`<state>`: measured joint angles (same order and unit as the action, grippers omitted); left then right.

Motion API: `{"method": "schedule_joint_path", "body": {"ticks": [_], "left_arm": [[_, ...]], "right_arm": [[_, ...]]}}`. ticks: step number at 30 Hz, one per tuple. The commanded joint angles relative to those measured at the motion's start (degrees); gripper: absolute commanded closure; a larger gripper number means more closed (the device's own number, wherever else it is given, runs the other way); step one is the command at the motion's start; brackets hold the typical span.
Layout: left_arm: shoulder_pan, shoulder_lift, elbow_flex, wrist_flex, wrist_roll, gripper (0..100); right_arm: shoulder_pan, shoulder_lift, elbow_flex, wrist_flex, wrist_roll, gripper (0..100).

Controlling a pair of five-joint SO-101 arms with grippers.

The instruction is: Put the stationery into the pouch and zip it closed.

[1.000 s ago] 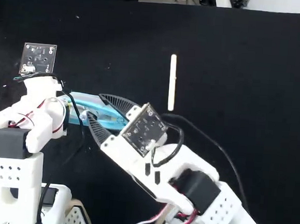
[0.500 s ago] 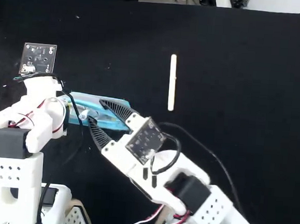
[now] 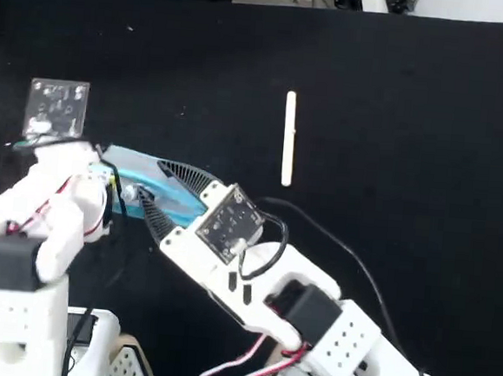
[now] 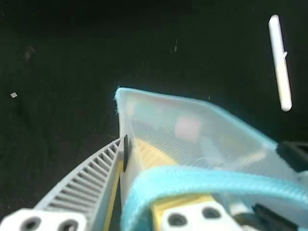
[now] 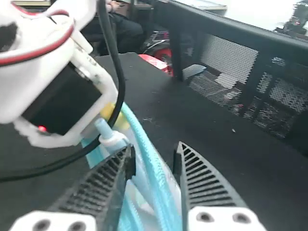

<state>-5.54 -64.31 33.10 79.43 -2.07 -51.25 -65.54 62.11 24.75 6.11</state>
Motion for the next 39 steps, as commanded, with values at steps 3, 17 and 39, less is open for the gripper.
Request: {"method": "schedule_joint_path", "body": {"ticks": [3, 17, 39], "left_arm": [[0.0, -7.3, -2.4, -3.5, 0.0, 97], [5.1, -9.7, 2.2, -5.1, 0.2, 97], [4.7, 8.9, -0.4, -3.9, 0.4, 97]], "right_arm": [[0.5, -4.2, -2.9, 8.0, -0.2, 86.4], [18.4, -6.3, -7.3, 10.5, -0.2, 98.7], [18.2, 24.8, -41.8, 41.3, -0.6, 87.1]]}}
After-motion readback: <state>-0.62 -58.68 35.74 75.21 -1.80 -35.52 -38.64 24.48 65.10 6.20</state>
